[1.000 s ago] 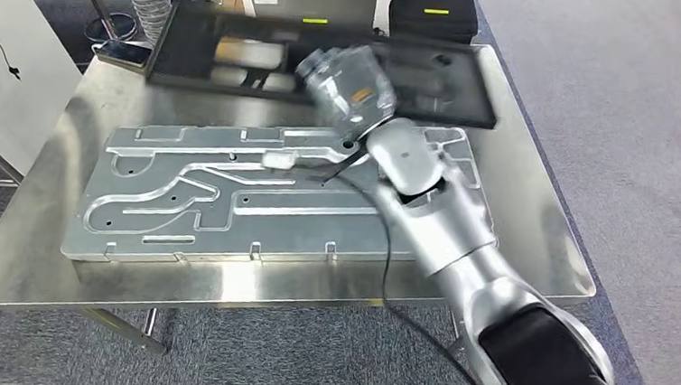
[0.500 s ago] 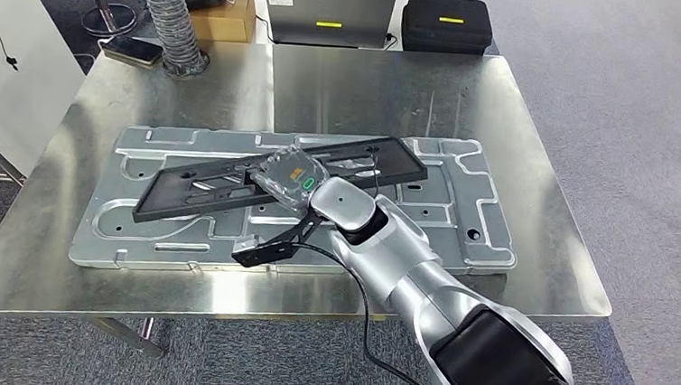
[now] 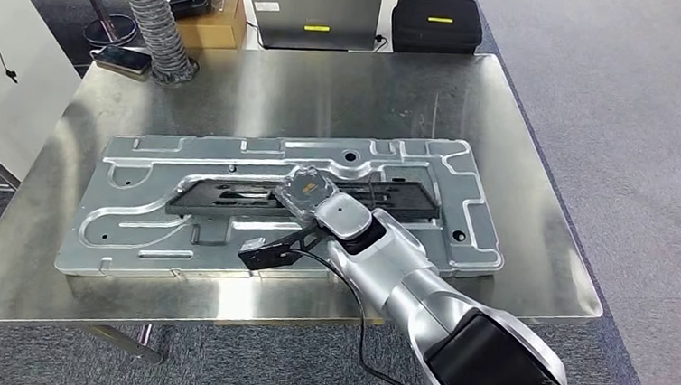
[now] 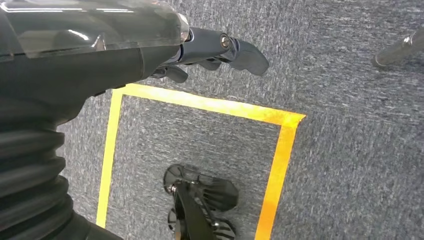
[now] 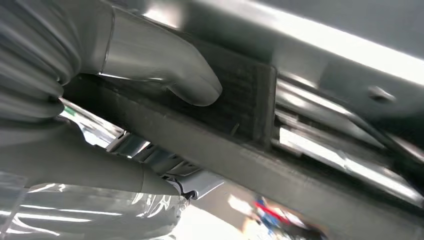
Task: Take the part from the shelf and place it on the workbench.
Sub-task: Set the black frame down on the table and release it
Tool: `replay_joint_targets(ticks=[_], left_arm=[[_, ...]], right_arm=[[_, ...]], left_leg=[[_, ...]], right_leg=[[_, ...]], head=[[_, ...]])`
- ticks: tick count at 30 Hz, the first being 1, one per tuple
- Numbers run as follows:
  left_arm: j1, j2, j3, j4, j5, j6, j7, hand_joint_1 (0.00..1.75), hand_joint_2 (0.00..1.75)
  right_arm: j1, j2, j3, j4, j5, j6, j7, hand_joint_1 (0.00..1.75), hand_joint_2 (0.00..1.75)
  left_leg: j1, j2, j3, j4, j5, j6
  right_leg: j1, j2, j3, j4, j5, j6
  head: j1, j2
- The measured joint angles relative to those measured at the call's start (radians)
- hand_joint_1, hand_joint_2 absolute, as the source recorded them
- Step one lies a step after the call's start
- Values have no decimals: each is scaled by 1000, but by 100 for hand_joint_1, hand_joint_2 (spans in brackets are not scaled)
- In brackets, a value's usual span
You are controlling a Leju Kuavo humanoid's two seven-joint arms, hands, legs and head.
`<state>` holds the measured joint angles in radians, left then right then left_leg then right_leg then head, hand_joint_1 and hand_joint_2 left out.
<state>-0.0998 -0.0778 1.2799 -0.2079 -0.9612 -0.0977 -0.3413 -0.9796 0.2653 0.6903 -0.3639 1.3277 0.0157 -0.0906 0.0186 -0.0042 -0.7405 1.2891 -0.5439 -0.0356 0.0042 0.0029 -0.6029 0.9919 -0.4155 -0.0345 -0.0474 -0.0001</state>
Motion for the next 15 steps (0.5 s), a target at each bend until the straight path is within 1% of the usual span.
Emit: replay_joint_targets(ticks=[1,2,3,4,5,6,7,8,9,10,11,13,14,15], left_arm=[[1,0,0,0,-2,-3,-4,0,175],[2,0,0,0,-3,-6,-9,0,175],[2,0,0,0,-5,-9,-14,0,175],[2,0,-1,0,-6,-10,-17,0,175],[2,0,-2,0,-7,-11,-21,0,175],[2,0,-3,0,-8,-11,-23,0,175],[2,0,-4,0,-9,-11,-24,0,175],[3,0,-6,0,-10,-11,-25,0,175],[3,0,-7,0,-12,-12,-26,0,175],[3,0,-9,0,-13,-12,-26,0,175],[3,0,-12,0,-14,-12,-26,0,175],[3,0,-16,0,-15,-11,-27,0,175],[3,1,-17,0,-15,-11,-27,0,175],[3,1,-17,0,-15,-10,-27,0,175]], right_arm=[[1,-1,0,7,-2,10,25,0,0],[2,-3,0,13,-3,20,45,0,0],[2,-5,0,18,-5,28,58,0,0],[2,-8,0,24,-6,34,66,0,0],[1,-10,0,28,-7,37,69,0,0],[1,-12,0,31,-8,38,68,0,0],[1,-13,0,34,-9,38,68,0,0],[1,-15,0,36,-11,38,67,0,0],[1,-16,0,38,-14,38,66,0,0],[0,-18,0,40,-17,38,65,0,0],[0,-20,0,42,-19,37,62,0,0],[1,-23,0,45,-23,36,54,0,0],[3,-24,0,47,-23,35,51,0,0],[4,-25,0,48,-24,34,47,0,0]], left_leg=[[2,0,7,-14,18,-2],[5,1,33,-68,51,-4],[8,1,69,-140,83,-5],[8,0,100,-202,104,-4],[8,-1,122,-243,114,0],[6,-3,131,-261,114,6],[3,-4,133,-262,112,14],[4,-3,132,-263,114,21],[4,-3,132,-265,115,27],[5,-2,133,-267,117,32],[6,-1,133,-269,119,37],[5,0,133,-268,118,43],[4,1,133,-268,118,44],[3,1,133,-268,118,44]], right_leg=[[-1,1,1,3,-2,2],[-3,1,2,7,-6,6],[-4,1,2,13,-10,10],[-3,3,1,20,-15,16],[-2,4,-1,25,-18,21],[-1,4,-3,29,-20,26],[0,5,-5,29,-20,30],[-1,6,-5,28,-20,35],[-2,5,-6,33,-25,40],[-4,5,-14,52,-39,45],[-5,4,-32,93,-65,50],[-7,3,-92,223,-129,56],[-8,2,-122,283,-151,57],[-8,2,-138,315,-154,56]], head=[[0,0],[0,0],[0,0],[0,0],[0,0],[0,0],[0,0],[0,0],[0,0],[0,0],[0,0],[0,0],[0,0],[0,0]])
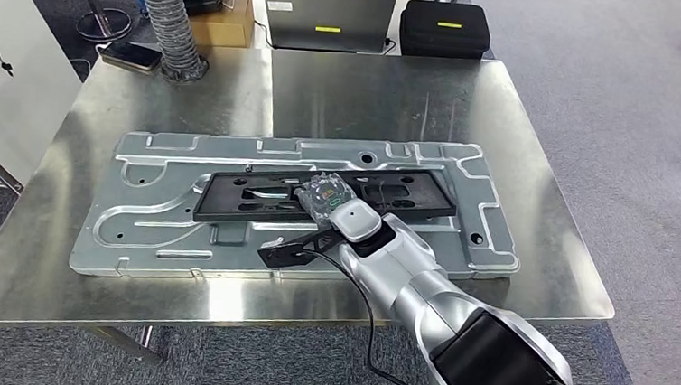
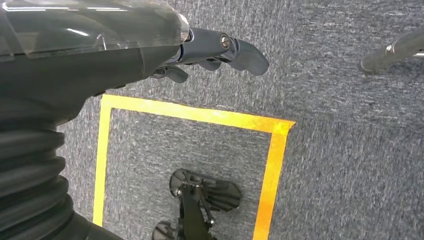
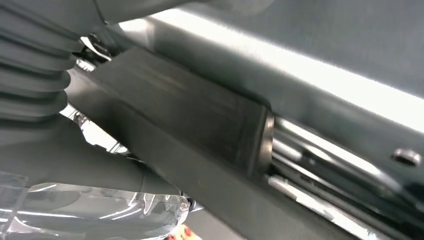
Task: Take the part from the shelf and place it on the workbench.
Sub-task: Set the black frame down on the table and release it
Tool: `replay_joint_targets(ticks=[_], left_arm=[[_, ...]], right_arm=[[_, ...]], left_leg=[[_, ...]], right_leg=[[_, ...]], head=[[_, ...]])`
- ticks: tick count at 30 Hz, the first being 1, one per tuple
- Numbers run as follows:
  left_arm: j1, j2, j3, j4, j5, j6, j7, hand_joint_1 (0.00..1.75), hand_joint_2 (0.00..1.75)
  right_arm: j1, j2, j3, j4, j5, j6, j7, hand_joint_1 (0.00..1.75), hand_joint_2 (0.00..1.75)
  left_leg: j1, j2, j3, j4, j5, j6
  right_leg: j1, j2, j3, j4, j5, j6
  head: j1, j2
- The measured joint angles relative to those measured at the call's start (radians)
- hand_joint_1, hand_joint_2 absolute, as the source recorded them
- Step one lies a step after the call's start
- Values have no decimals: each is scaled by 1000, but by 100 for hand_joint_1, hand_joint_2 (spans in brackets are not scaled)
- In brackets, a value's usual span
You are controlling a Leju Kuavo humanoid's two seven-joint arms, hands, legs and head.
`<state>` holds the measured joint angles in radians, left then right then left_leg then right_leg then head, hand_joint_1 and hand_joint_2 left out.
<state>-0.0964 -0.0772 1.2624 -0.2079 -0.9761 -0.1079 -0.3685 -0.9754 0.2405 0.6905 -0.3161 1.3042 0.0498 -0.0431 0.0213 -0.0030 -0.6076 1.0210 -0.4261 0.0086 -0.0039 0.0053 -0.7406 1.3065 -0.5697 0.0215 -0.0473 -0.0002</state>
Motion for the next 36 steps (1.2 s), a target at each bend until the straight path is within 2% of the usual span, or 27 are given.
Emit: replay_joint_targets(ticks=[1,2,3,4,6,8,9,11,13,14,15,16,17,19,21,22,23,25,27,28,30,31,32,33,36], left_arm=[[0,0,0,0,0,0,0,0,131],[0,0,-1,0,0,1,-1,0,87],[0,-1,-1,0,0,1,-1,0,44],[0,-3,-1,0,0,1,-3,0,0],[-1,-6,-2,0,2,1,-6,0,0],[0,-7,-2,0,6,2,-10,0,0],[0,-7,-2,0,8,3,-12,0,0],[0,-8,-2,0,11,3,-13,0,0],[0,-9,-1,0,16,4,-14,0,0],[0,-9,0,0,21,4,-14,0,0],[2,-9,2,0,28,2,-14,0,0],[3,-9,5,0,35,-1,-15,0,0],[5,-9,9,0,43,-5,-17,0,0],[8,-9,19,0,55,-15,-19,0,0],[11,-10,28,0,65,-24,-19,0,0],[15,-11,33,0,70,-26,-19,0,0],[19,-12,38,0,75,-27,-17,0,0],[29,-15,49,0,82,-26,-10,0,0],[36,-18,55,0,82,-25,-5,0,0],[40,-18,57,0,82,-25,-4,0,0],[44,-18,62,0,78,-26,-4,0,0],[44,-18,65,0,76,-27,-4,0,0],[42,-18,66,0,74,-29,-5,0,0],[39,-18,67,0,71,-32,-7,0,0],[33,-19,68,0,62,-41,-19,0,0]], right_arm=[[1,-1,0,1,0,-2,-3,0,0],[1,-1,0,1,0,-3,-5,0,0],[1,-2,0,1,0,-6,-8,0,0],[0,-2,0,1,0,-10,-10,0,0],[-2,-1,0,1,-3,-21,-17,0,0],[-2,-1,-1,-1,-20,-53,-40,0,0],[0,-1,-5,-5,-39,-85,-63,0,0],[2,2,-21,-26,-91,-187,-130,0,0],[6,5,-47,-63,-144,-307,-188,0,0],[12,2,-61,-92,-165,-370,-200,0,0],[23,-9,-75,-134,-177,-434,-192,0,0],[39,-30,-92,-194,-185,-496,-171,0,0],[62,-59,-114,-270,-189,-545,-147,0,0],[124,-138,-187,-451,-200,-613,-116,0,0],[208,-231,-304,-643,-219,-668,-121,0,0],[259,-281,-378,-733,-235,-694,-135,0,0],[318,-327,-465,-820,-263,-717,-161,0,0],[471,-411,-690,-965,-386,-740,-264,0,0],[639,-460,-921,-1058,-526,-736,-383,0,0],[713,-470,-1029,-1086,-570,-727,-441,0,0],[817,-469,-1201,-1124,-601,-703,-524,0,0],[857,-463,-1267,-1137,-593,-689,-541,0,0],[886,-455,-1308,-1144,-573,-675,-536,0,0],[913,-446,-1344,-1150,-550,-663,-527,0,0],[968,-409,-1467,-1142,-491,-643,-527,0,0]], left_leg=[[-1,0,1,0,0,0],[-2,-1,2,0,0,0],[-3,-1,4,0,-1,0],[-4,-2,4,-1,-1,-1],[-5,-2,4,-1,-1,-8],[-4,-2,4,-4,1,-20],[-2,-1,4,-4,-1,-25],[-3,-1,-7,24,-24,-34],[-1,0,-57,135,-84,-39],[0,0,-91,206,-114,-41],[0,0,-119,262,-131,-43],[0,0,-130,282,-128,-44],[0,0,-121,261,-106,-44],[1,-1,-57,129,-39,-40],[1,-5,-2,25,-6,-30],[0,-9,8,9,-6,-24],[-1,-12,10,8,-8,-17],[2,-21,12,8,-5,-4],[5,-30,11,6,-3,10],[4,-32,8,5,-2,14],[-2,-28,-2,5,1,20],[-6,-21,-8,6,3,22],[-9,-14,-13,6,5,24],[-11,-8,-17,6,8,25],[-14,-2,-21,4,19,20]], right_leg=[[0,0,3,-10,17,-3],[1,0,22,-51,46,-8],[4,0,56,-122,85,-16],[7,0,90,-192,111,-23],[15,-1,129,-279,137,-33],[19,-2,131,-292,139,-37],[16,-3,134,-296,142,-41],[9,-3,141,-309,148,-49],[7,-3,145,-313,150,-54],[8,-4,145,-312,150,-55],[9,-4,146,-312,149,-55],[9,-5,146,-311,148,-55],[9,-6,148,-309,147,-53],[9,-11,151,-304,140,-44],[13,-17,150,-298,133,-30],[16,-21,151,-296,131,-25],[19,-26,153,-297,130,-19],[18,-29,162,-296,122,-8],[12,-17,152,-260,82,6],[8,-8,128,-206,45,11],[5,-4,59,-64,-31,18],[3,-4,32,-5,-55,19],[2,-5,29,11,-55,19],[2,-5,50,-18,-37,17],[3,-6,191,-244,44,4]], head=[[0,0],[0,0],[0,0],[0,0],[0,0],[0,0],[0,0],[0,0],[0,0],[0,0],[0,0],[0,0],[0,0],[0,0],[0,0],[1,0],[1,0],[1,0],[1,0],[1,0],[1,0],[1,0],[1,0],[1,0],[1,0]])
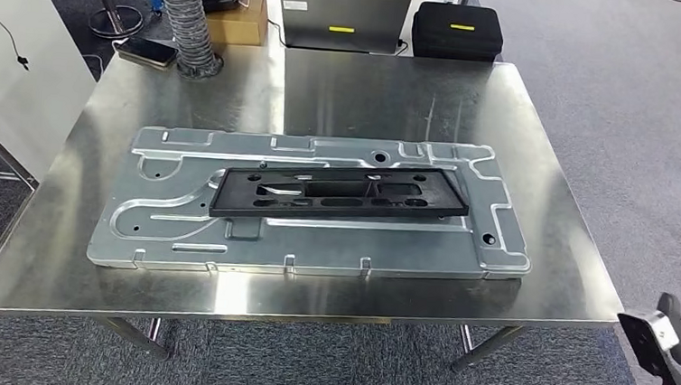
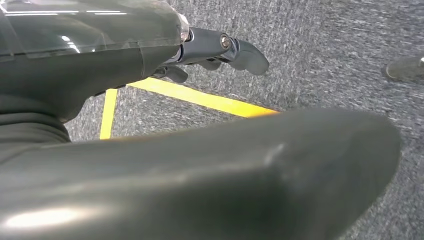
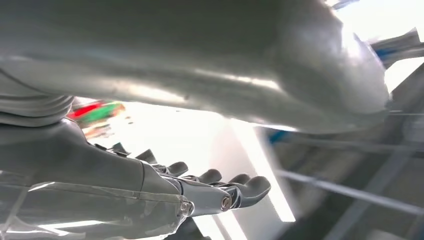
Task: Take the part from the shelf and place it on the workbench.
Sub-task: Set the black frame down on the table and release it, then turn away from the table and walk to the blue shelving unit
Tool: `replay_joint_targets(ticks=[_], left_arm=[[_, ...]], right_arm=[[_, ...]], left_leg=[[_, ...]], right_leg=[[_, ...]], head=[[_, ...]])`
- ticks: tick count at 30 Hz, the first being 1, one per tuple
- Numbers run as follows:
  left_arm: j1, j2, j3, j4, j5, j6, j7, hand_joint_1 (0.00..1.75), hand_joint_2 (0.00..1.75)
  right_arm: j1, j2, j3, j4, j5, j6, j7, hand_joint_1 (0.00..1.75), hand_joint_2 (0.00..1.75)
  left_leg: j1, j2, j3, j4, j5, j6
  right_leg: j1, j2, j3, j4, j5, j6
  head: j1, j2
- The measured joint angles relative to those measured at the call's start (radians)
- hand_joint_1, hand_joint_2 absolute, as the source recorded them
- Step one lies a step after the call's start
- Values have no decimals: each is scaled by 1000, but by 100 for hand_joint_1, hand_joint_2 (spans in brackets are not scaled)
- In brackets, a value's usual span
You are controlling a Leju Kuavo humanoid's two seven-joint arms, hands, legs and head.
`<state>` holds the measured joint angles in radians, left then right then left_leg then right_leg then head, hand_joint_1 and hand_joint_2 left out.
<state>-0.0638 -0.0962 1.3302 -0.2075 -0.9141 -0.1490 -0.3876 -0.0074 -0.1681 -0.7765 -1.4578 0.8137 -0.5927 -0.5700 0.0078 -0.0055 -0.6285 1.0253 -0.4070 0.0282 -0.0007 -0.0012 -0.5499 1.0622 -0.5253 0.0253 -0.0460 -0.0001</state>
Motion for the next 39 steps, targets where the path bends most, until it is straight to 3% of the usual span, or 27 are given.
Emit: replay_joint_targets(ticks=[1,2,4,6,8,10,11,12,13,15,16,17,20,21,22,25,26,27,28,30,32,33,35,36,37,39], left_arm=[[-1,0,0,0,-3,-3,-5,0,0],[-2,0,0,0,-6,-6,-9,0,0],[-3,0,0,0,-11,-11,-15,0,0],[-4,0,0,0,-14,-14,-17,0,0],[-4,0,0,0,-15,-14,-15,0,0],[-4,-1,0,0,-17,-11,-10,0,0],[-4,-1,0,0,-18,-9,-7,0,0],[-4,-1,0,0,-19,-7,-3,0,0],[-3,-1,0,0,-20,-6,-1,0,0],[-6,-2,0,0,-20,-6,0,0,0],[-8,-2,0,0,-20,-6,0,0,0],[-9,-3,0,0,-21,-6,0,0,0],[-10,-5,0,0,-21,-6,1,0,0],[-11,-6,0,0,-21,-6,1,0,0],[-11,-7,0,0,-21,-6,1,0,0],[-11,-7,0,0,-22,-6,4,0,0],[-10,-7,0,0,-24,-7,6,0,0],[-10,-8,0,0,-26,-8,8,0,0],[-10,-9,0,0,-29,-10,11,0,0],[-11,-13,0,0,-37,-16,16,0,0],[-12,-20,-1,0,-47,-21,22,0,0],[-12,-24,-2,0,-52,-21,24,0,0],[-11,-30,-8,0,-65,-20,27,0,0],[-10,-32,-11,0,-71,-19,28,0,0],[-8,-33,-15,0,-75,-17,28,0,0],[-6,-35,-21,0,-81,-14,28,0,0]], right_arm=[[6,13,-37,12,15,1,-8,0,0],[9,25,-71,31,34,0,-14,0,0],[16,48,-132,87,85,-3,-22,0,0],[18,68,-186,160,147,-4,-24,0,0],[17,79,-229,243,208,-5,-25,0,0],[14,84,-271,345,261,-9,-25,0,0],[12,86,-293,400,281,-12,-25,0,0],[10,86,-314,455,296,-14,-26,0,0],[9,86,-333,502,304,-17,-27,0,0],[8,86,-361,571,311,-22,-30,0,0],[7,86,-370,597,312,-24,-30,0,0],[5,85,-377,619,314,-25,-31,0,0],[1,81,-394,674,317,-27,-32,0,0],[1,80,-399,688,317,-27,-33,0,0],[1,77,-403,699,317,-27,-33,0,0],[-3,73,-412,729,330,-21,-23,0,0],[-5,73,-415,743,345,-19,-10,0,0],[-7,73,-417,760,364,-18,7,0,0],[-10,73,-420,783,387,-20,32,0,0],[-16,74,-425,847,440,-28,95,0,0],[-24,79,-429,925,486,-33,167,0,0],[-27,82,-432,960,503,-31,201,0,0],[-31,90,-439,1022,522,-4,273,0,0],[-33,95,-443,1049,527,20,309,0,0],[-36,101,-447,1073,531,50,346,0,0],[-38,114,-452,1112,539,117,413,0,0]], left_leg=[[-1,1,1,-1,4,-4],[-1,1,2,-3,8,-9],[-1,2,5,-8,16,-21],[0,2,-2,8,-1,-30],[-1,2,-31,93,-79,-35],[-1,2,-65,221,-169,-38],[-1,2,-64,255,-190,-39],[-1,2,-44,255,-193,-38],[-1,2,-4,212,-180,-36],[-3,1,101,67,-148,-29],[-5,1,136,12,-136,-24],[-8,0,154,-19,-130,-19],[-13,3,145,-28,-107,-1],[-12,5,136,-30,-96,7],[-10,8,125,-32,-83,13],[-10,12,83,-31,-51,20],[-11,13,70,-30,-41,19],[-11,13,56,-28,-32,18],[-11,13,44,-26,-24,16],[-10,13,23,-19,-11,10],[-11,14,13,-15,2,0],[-11,14,12,-17,10,-6],[-10,15,9,-21,24,-19],[-9,14,3,-14,17,-25],[-8,13,-6,7,-9,-30],[-6,10,-36,104,-104,-37]], right_leg=[[2,0,28,-49,15,-5],[5,0,37,-68,21,-9],[8,1,35,-70,35,-19],[5,-2,29,-74,50,-31],[2,-4,14,-77,68,-40],[4,-4,-11,-74,85,-44],[6,-4,-24,-72,93,-44],[7,-4,-38,-68,100,-43],[7,-4,-51,-64,107,-41],[7,-4,-72,-56,120,-35],[8,-3,-78,-52,126,-31],[7,-2,-82,-50,132,-26],[3,0,-86,-52,148,-7],[1,1,-94,-43,134,-1],[-1,2,-106,-19,102,5],[-7,2,-156,155,-45,18],[-9,2,-161,207,-68,21],[-10,2,-150,230,-67,22],[-11,2,-120,216,-46,22],[-11,2,-14,90,-2,18],[-7,2,76,-44,0,7],[-3,2,94,-79,-7,0],[-1,2,91,-92,5,-14],[-2,0,85,-97,14,-21],[-4,-2,77,-100,26,-29],[-4,-5,52,-99,46,-40]], head=[[0,0],[0,0],[0,0],[-1,0],[-1,0],[-1,0],[-1,0],[-1,0],[-1,0],[-1,0],[-1,0],[-1,0],[-1,0],[-1,0],[-1,0],[0,0],[0,0],[-1,0],[-1,0],[-1,0],[0,0],[0,0],[0,0],[-1,0],[-1,0],[-1,0]])
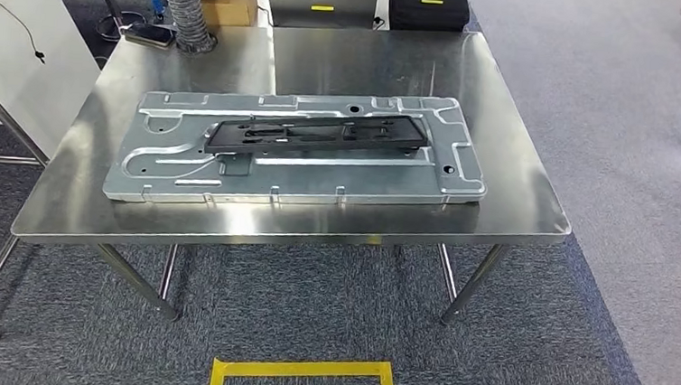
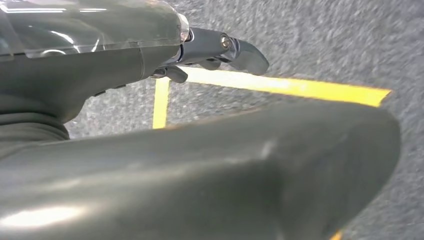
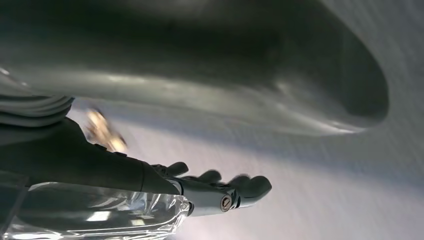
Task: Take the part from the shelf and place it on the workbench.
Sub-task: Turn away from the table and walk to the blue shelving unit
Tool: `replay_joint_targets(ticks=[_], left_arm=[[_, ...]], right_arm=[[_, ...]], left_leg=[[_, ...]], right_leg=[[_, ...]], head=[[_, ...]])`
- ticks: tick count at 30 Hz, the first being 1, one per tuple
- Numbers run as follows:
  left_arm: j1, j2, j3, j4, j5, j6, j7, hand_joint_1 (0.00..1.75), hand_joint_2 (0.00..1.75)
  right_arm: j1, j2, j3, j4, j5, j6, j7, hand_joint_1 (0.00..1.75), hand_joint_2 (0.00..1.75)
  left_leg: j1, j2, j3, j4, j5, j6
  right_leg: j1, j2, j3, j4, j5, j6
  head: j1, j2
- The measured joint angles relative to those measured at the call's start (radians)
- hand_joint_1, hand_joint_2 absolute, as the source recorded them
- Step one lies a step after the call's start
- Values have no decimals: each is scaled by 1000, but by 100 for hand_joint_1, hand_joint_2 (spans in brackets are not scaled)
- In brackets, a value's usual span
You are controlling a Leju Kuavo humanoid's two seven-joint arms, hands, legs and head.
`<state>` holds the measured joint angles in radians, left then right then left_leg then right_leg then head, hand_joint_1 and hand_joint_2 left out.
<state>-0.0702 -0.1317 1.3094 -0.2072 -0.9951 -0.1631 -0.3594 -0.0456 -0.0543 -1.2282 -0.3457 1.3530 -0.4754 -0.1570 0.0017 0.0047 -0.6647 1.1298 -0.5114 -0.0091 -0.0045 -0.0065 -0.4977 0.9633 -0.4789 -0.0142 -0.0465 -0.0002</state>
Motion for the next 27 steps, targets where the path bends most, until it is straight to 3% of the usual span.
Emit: replay_joint_targets(ticks=[1,2,3,4,6,8,10,12,13,14,16,17,18,19,20,22,24,25,27], left_arm=[[0,-1,-2,0,-2,1,0,0,0],[0,-2,-3,0,-5,2,1,0,0],[0,-2,-4,0,-8,3,2,0,0],[0,-2,-5,0,-13,3,4,0,0],[-1,-1,-11,0,-25,0,8,0,0],[-4,2,-20,0,-34,-6,8,0,0],[-5,4,-27,0,-40,-13,4,0,0],[-4,7,-30,0,-44,-14,-2,0,0],[-5,9,-31,0,-46,-14,-4,0,0],[-5,11,-33,0,-49,-13,-7,0,0],[-5,19,-41,0,-58,-11,-8,0,0],[-5,22,-45,0,-62,-10,-8,0,0],[-5,25,-48,0,-65,-10,-7,0,0],[-5,28,-51,0,-67,-11,-6,0,0],[-5,30,-53,0,-69,-11,-6,0,0],[-5,32,-56,0,-73,-11,-5,0,0],[-7,34,-60,0,-74,-14,-10,0,0],[-8,35,-61,0,-73,-18,-13,0,0],[-8,39,-63,0,-73,-25,-21,0,0]], right_arm=[[0,5,-2,16,4,33,28,0,0],[-1,10,-4,29,8,64,50,0,0],[-2,16,-6,42,11,92,69,0,0],[-2,22,-8,53,14,118,84,0,0],[-4,37,-9,72,21,166,113,0,0],[-6,56,-9,88,28,203,140,0,0],[-8,78,-9,101,38,230,162,0,0],[-10,99,-9,113,50,252,175,0,0],[-10,109,-9,119,53,262,178,0,0],[-11,118,-9,124,52,270,180,0,0],[-13,133,-9,131,44,279,179,0,0],[-15,140,-9,132,38,280,178,0,0],[-17,144,-9,134,35,280,176,0,0],[-18,149,-9,135,33,280,174,0,0],[-19,153,-10,136,31,283,171,0,0],[-24,157,-9,138,32,293,164,0,0],[-30,158,-9,139,39,308,160,0,0],[-32,159,-9,139,44,315,160,0,0],[-33,160,-9,141,48,326,161,0,0]], left_leg=[[1,0,-15,67,-47,-3],[2,0,-23,125,-74,-5],[2,0,-19,159,-78,-7],[2,0,3,157,-60,-8],[3,-1,95,53,-13,-5],[0,-2,190,-87,-11,2],[-4,-3,219,-144,-21,11],[-1,0,204,-149,-5,24],[1,3,195,-150,6,33],[2,5,184,-153,17,41],[1,7,157,-152,39,48],[0,7,142,-150,50,48],[0,7,127,-148,60,46],[0,7,111,-144,70,44],[0,7,96,-140,78,42],[0,7,71,-131,93,35],[-1,8,58,-126,109,24],[0,8,54,-127,118,17],[3,9,45,-123,128,2]], right_leg=[[1,-1,-15,4,9,-2],[2,-1,-31,8,18,-2],[3,-1,-47,13,27,-1],[3,-2,-64,18,36,0],[3,-1,-94,31,50,5],[6,-2,-113,41,63,12],[8,-3,-119,43,79,21],[7,0,-126,46,83,30],[5,3,-135,63,61,35],[3,5,-147,98,21,40],[-3,6,-179,219,-83,46],[-4,6,-189,278,-113,49],[-6,6,-188,317,-120,50],[-7,6,-172,324,-105,51],[-8,6,-138,294,-77,50],[-6,6,-33,157,-39,42],[-1,6,46,31,-49,34],[3,6,57,5,-57,30],[3,4,49,-6,-45,20]], head=[[0,0],[0,0],[0,0],[0,0],[0,0],[0,0],[0,0],[0,0],[0,0],[0,0],[0,0],[0,0],[0,0],[0,0],[0,0],[0,0],[0,0],[0,0],[0,0]])
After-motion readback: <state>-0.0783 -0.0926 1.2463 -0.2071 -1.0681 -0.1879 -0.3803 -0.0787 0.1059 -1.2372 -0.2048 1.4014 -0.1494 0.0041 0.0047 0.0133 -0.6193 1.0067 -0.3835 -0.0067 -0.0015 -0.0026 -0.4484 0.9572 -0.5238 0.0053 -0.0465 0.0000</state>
